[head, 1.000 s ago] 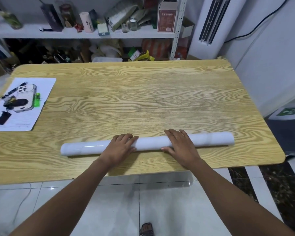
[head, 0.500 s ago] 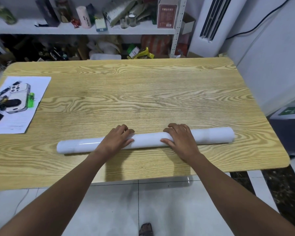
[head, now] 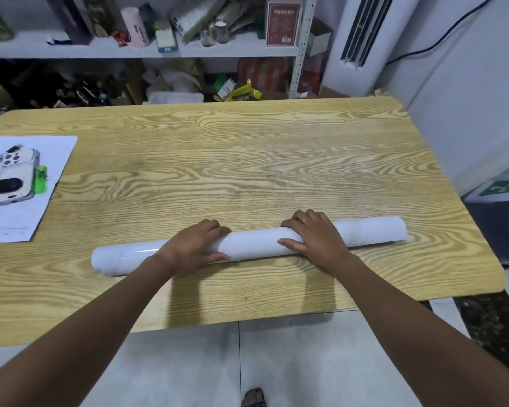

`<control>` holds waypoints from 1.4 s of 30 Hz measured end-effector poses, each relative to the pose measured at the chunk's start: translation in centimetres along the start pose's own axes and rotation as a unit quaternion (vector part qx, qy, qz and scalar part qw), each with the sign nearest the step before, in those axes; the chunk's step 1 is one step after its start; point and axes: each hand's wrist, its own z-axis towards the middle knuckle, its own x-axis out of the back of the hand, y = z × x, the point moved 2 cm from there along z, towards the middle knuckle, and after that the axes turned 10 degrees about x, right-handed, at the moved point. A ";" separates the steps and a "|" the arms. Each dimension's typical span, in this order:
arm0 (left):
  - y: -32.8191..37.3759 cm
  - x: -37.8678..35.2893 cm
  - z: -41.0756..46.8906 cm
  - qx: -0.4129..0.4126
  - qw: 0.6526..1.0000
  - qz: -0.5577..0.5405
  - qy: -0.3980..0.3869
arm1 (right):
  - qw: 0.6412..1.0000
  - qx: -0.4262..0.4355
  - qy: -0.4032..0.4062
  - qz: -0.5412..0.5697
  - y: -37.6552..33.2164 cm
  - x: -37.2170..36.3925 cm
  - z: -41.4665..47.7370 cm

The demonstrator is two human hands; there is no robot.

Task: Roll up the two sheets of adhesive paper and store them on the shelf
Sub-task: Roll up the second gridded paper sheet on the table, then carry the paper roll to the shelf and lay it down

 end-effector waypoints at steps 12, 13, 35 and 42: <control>-0.2 0.5 0.9 0.028 0.999 0.023 -0.034 | 0.995 0.015 -0.095 0.006 1.1 0.5 1.4; -0.2 0.5 0.9 0.027 0.999 0.023 -0.040 | 0.995 0.014 -0.095 0.008 1.1 0.6 1.4; 1.1 5.7 1.8 0.050 0.989 0.008 -0.136 | 0.987 -0.017 -0.138 0.077 0.8 4.6 2.0; 3.5 12.8 2.3 0.038 0.995 0.063 -0.063 | 0.995 -0.016 -0.093 0.034 -0.3 12.5 2.8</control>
